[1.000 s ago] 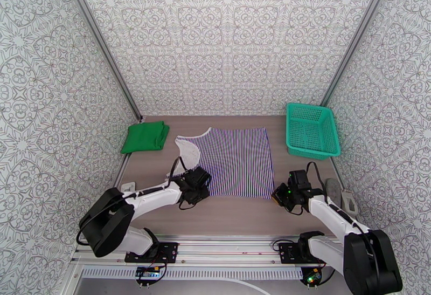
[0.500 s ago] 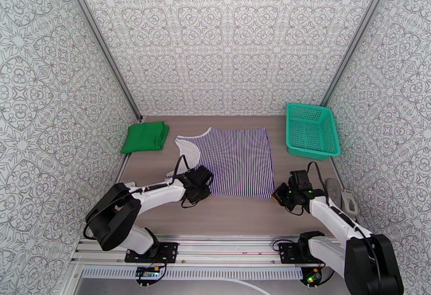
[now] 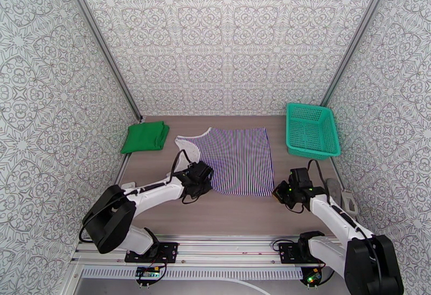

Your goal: Fold and stack the mixed laundry pile

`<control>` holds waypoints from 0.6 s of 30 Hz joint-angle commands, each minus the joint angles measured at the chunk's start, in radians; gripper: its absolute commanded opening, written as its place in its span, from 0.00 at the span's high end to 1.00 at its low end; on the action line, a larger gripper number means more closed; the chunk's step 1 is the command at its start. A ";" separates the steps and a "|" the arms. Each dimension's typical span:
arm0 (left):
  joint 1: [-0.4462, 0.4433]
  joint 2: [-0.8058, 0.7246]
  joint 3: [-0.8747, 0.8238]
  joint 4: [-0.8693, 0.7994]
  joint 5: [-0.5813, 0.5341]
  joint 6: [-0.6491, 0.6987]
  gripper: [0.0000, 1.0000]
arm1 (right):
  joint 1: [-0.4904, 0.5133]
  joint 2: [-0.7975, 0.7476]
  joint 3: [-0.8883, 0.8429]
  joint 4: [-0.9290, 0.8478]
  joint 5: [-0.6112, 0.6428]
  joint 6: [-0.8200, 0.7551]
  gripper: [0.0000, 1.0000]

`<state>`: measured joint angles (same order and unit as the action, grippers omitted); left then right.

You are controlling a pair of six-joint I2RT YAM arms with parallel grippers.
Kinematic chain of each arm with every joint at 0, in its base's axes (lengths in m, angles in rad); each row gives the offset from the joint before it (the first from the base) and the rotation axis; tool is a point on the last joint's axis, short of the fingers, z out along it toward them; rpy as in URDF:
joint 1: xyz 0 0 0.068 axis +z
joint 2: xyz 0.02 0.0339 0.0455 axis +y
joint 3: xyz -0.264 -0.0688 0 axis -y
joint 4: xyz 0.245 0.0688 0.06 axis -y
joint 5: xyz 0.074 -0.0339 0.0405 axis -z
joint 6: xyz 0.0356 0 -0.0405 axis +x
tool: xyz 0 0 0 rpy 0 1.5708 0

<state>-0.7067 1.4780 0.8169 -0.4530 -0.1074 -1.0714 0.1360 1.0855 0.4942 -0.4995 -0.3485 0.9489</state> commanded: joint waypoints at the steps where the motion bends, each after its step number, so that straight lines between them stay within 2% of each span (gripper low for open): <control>1: 0.018 -0.040 0.043 -0.026 -0.023 0.047 1.00 | -0.004 0.003 0.059 -0.035 0.031 -0.025 0.96; 18: 0.143 0.023 0.145 -0.013 0.069 0.166 1.00 | -0.004 0.225 0.351 -0.094 0.097 -0.146 0.97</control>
<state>-0.5877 1.4689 0.9298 -0.4694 -0.0719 -0.9451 0.1356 1.2686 0.7750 -0.5632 -0.2871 0.8513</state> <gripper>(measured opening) 0.044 0.038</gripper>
